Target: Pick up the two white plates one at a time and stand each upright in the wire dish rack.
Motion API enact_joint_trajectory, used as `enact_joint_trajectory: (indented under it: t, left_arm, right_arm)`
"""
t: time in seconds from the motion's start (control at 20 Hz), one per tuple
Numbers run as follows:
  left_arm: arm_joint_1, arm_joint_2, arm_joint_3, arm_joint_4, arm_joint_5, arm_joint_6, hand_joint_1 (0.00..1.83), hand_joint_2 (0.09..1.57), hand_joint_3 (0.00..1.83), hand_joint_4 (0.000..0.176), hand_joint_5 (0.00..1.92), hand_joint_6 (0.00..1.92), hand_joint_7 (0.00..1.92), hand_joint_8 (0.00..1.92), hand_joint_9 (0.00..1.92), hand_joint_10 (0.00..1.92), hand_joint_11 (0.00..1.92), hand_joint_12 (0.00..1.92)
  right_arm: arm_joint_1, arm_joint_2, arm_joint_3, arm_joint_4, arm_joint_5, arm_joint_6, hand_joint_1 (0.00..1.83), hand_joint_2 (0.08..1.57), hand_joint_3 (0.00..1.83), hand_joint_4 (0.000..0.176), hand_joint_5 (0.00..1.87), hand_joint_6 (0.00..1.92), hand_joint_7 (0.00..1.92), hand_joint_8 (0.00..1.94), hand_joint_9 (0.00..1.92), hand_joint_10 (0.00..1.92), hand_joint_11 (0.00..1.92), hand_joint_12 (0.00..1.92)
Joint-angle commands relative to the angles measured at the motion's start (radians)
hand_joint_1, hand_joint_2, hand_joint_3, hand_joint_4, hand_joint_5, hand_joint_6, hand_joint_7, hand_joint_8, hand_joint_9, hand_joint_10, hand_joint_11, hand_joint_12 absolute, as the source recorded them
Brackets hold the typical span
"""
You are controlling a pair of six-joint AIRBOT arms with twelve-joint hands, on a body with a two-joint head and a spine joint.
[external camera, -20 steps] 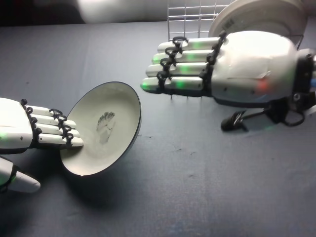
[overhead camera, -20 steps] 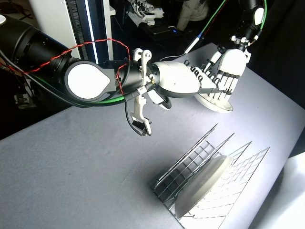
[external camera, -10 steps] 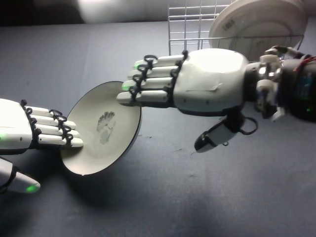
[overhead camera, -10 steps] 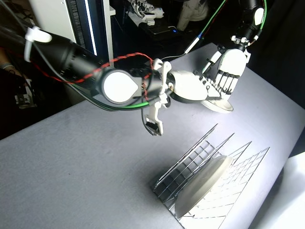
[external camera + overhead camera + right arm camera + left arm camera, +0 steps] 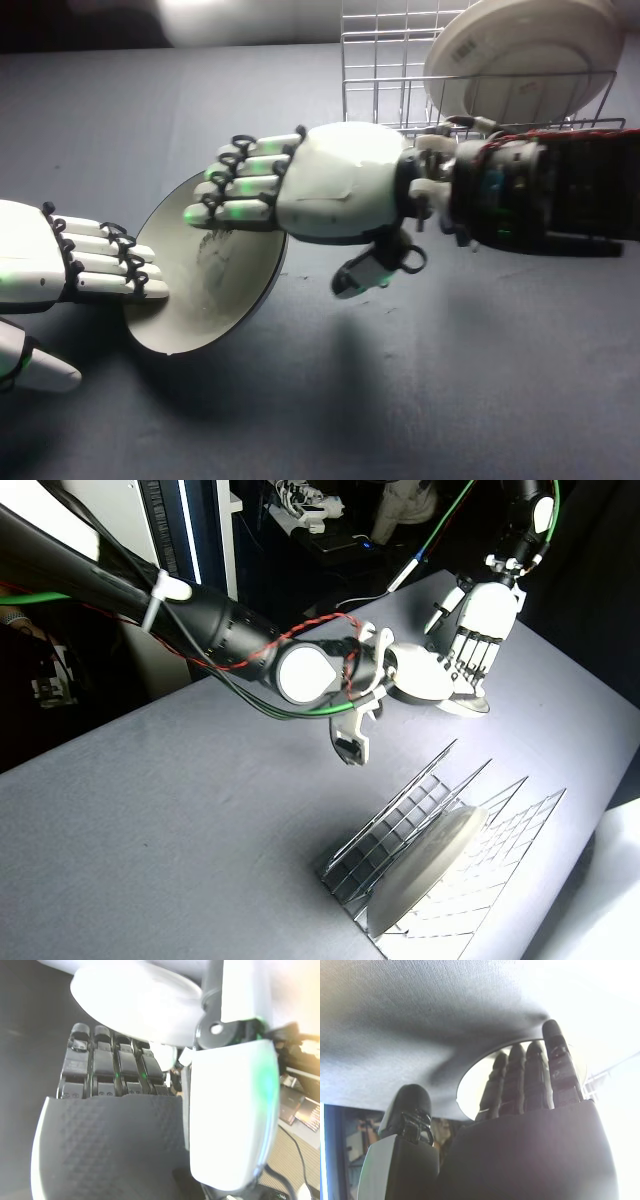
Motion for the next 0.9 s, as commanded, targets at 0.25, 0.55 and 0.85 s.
enact_joint_trajectory:
  t: [0.25,0.55,0.85]
  left_arm:
    - [0.015,-0.033,-0.005,0.092,-0.036,0.001,0.08,1.31,0.00,0.000,0.18,0.00,0.16,0.00,0.15,0.00,0.00,0.39]
    - [0.010,-0.035,-0.002,0.092,-0.038,0.001,0.09,1.31,0.00,0.000,0.20,0.01,0.20,0.01,0.18,0.01,0.00,0.48]
    - [0.010,-0.035,-0.002,0.092,-0.038,0.000,0.10,1.30,0.00,0.000,0.18,0.00,0.17,0.00,0.16,0.01,0.00,0.48]
  right_arm:
    - [0.017,-0.090,0.093,0.026,0.113,-0.003,1.29,0.91,0.00,0.000,0.12,0.02,0.07,0.01,0.07,0.01,0.00,0.84]
    - [0.024,-0.141,0.124,0.026,0.117,-0.003,1.26,0.89,0.00,0.000,0.13,0.01,0.09,0.01,0.11,0.02,0.00,0.97]
    - [0.013,-0.142,0.124,0.026,0.113,-0.003,1.26,0.95,0.01,0.000,0.40,0.03,0.43,0.02,0.39,0.06,0.03,1.28]
